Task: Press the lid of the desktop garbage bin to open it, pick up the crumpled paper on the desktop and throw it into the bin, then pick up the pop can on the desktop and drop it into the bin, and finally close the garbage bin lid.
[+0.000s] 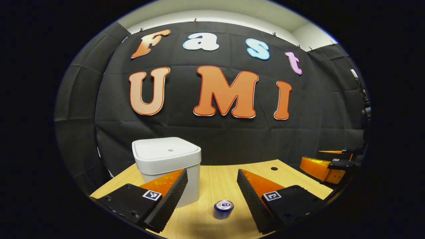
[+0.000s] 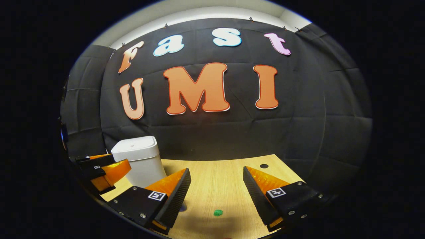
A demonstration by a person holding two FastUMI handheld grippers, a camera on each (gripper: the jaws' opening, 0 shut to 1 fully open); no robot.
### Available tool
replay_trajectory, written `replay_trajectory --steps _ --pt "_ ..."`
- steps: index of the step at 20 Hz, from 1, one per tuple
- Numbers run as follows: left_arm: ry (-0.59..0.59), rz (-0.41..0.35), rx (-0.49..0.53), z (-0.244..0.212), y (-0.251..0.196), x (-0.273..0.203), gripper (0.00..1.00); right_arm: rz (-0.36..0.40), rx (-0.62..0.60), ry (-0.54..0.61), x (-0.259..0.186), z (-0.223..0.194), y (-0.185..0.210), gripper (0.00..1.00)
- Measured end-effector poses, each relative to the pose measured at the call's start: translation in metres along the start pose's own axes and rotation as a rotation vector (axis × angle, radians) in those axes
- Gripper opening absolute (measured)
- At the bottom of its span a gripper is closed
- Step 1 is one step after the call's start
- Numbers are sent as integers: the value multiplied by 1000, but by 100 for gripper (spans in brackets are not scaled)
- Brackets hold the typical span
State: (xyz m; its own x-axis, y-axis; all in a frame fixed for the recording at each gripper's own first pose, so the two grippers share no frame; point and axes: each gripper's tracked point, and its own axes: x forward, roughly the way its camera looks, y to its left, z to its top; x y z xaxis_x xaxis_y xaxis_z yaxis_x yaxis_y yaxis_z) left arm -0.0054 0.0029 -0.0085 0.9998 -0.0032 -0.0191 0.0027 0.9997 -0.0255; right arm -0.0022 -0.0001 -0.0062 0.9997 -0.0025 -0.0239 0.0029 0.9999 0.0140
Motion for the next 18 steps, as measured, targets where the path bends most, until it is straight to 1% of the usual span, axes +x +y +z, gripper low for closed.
replay_trajectory --steps 5,9,11,18 --pt "-8 10 16 3 4 -2 95 13 8 3 1 1 5 94" --pt "-5 12 20 2 5 -2 95 5 -13 -3 2 2 4 95" --pt "-3 13 18 1 6 -1 95 19 -7 -1 2 2 8 94" --pt "15 14 13 -5 7 2 95 25 -9 8 6 0 9 94"
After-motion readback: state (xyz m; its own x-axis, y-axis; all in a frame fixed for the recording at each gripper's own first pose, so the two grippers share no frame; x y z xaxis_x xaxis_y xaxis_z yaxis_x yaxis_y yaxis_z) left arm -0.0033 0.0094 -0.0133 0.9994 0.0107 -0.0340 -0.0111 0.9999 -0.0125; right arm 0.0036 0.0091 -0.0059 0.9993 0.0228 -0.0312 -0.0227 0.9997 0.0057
